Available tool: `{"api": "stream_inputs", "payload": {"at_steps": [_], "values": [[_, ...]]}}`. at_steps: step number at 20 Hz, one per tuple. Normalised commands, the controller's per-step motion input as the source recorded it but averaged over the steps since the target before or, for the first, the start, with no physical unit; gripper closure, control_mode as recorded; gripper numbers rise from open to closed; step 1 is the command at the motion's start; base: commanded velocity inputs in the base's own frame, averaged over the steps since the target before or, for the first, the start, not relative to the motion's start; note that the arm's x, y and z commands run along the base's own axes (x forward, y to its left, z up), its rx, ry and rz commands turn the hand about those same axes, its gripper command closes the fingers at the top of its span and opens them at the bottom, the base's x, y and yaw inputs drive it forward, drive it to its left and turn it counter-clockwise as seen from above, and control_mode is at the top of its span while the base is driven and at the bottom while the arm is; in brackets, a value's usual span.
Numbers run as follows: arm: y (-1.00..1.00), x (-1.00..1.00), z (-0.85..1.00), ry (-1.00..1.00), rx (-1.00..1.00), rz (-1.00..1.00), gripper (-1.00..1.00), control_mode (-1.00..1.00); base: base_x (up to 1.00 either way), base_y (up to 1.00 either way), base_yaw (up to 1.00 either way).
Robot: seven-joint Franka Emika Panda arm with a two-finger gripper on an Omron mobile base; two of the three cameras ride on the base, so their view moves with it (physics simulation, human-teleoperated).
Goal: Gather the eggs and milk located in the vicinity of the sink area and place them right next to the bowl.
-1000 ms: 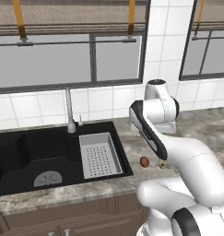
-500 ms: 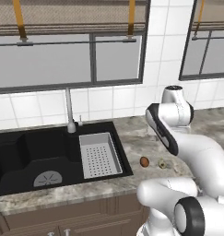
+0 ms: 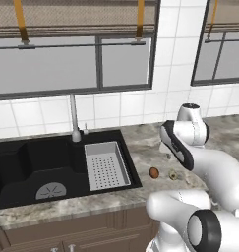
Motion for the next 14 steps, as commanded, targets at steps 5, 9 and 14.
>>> {"api": "stream_inputs", "payload": {"at_steps": [5,9,14], "values": [[0.00,0.00,-0.36,0.00,0.05,0.01,-1.00,-1.00,0.00,0.00,0.00],[0.00,0.11,-0.27,0.02,0.00,0.01,-1.00,-1.00,0.00,0.00,0.00],[0.00,0.02,-0.25,0.02,0.00,0.01,-1.00,-1.00,0.00,0.00,0.00]]}}
